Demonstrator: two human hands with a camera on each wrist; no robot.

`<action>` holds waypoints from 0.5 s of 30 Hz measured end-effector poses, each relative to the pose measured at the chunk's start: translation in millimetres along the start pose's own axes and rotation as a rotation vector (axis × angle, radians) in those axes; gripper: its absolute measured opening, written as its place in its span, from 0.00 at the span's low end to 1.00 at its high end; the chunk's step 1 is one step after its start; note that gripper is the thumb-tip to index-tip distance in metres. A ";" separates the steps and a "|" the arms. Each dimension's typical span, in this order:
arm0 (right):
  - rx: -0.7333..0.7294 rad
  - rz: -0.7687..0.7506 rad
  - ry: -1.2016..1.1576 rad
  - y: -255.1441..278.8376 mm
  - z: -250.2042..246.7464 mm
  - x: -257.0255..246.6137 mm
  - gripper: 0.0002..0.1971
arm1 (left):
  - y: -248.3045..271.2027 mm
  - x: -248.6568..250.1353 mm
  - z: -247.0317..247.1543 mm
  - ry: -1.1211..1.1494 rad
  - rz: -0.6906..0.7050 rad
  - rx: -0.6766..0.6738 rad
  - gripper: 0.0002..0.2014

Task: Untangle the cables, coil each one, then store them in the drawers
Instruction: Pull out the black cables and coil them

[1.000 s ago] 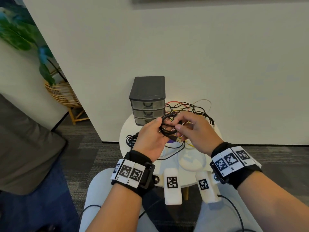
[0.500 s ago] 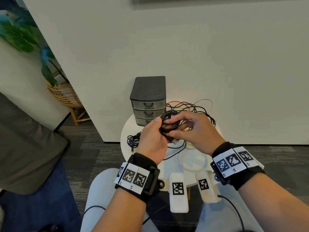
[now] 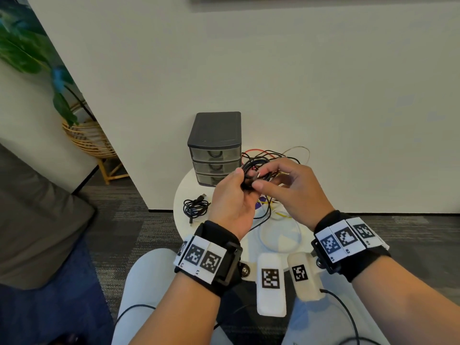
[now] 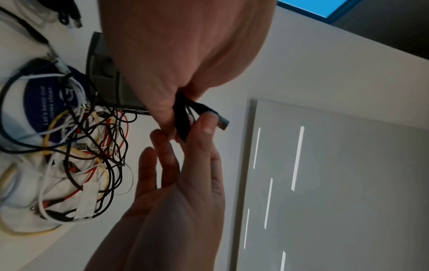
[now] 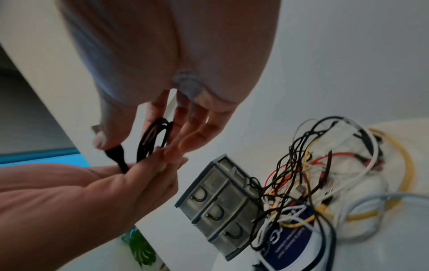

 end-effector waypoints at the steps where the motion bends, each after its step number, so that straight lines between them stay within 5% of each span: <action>1: 0.044 0.011 0.002 -0.7 0.2 -0.5 0.06 | 0.6 -0.7 3.2 -0.021 0.026 -0.001 0.18; 8: 0.379 0.148 0.055 -4.7 -0.4 -8.8 0.06 | 2.2 -3.0 22.0 -0.337 0.307 -0.070 0.17; 15: 0.234 0.494 -0.344 -2.1 2.3 0.4 0.16 | -2.4 6.2 8.6 -0.725 0.508 -0.147 0.15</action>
Point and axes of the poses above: each hand's wrist, its own y-axis away from the middle knuckle, its own z-axis out of the palm, x = y × z, the point moved 4 cm from there along -y, towards the middle knuckle, and after that the axes turned 8 degrees about y, right-handed, at the moved point
